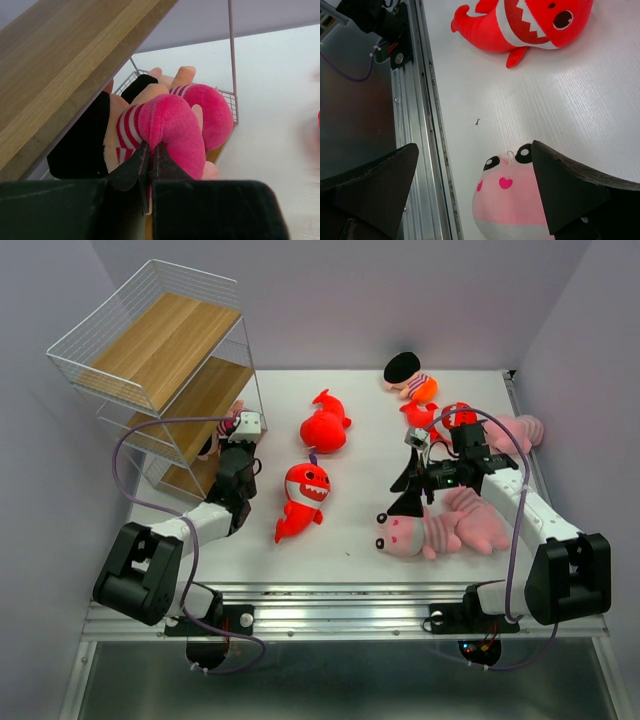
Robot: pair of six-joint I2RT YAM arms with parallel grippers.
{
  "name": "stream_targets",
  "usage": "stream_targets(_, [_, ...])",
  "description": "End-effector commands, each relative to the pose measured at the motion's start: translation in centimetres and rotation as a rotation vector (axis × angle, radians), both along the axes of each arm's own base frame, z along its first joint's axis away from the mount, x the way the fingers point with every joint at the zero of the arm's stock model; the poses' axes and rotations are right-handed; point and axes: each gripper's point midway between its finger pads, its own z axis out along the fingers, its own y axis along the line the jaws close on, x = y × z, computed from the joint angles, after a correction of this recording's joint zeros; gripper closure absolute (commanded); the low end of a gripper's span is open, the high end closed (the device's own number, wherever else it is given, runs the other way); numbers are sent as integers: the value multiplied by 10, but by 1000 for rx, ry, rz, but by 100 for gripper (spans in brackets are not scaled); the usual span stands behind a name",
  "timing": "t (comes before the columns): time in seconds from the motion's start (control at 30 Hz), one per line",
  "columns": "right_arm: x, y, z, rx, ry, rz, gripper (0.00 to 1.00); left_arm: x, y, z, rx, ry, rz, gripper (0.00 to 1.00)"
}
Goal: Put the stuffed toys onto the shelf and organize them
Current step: Place the stuffed toy onto shelf
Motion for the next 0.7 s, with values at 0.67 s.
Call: stream_targets(0.67, [-2,-2,5,28,-43,14,0,11,9,-37,-53,55,51,100])
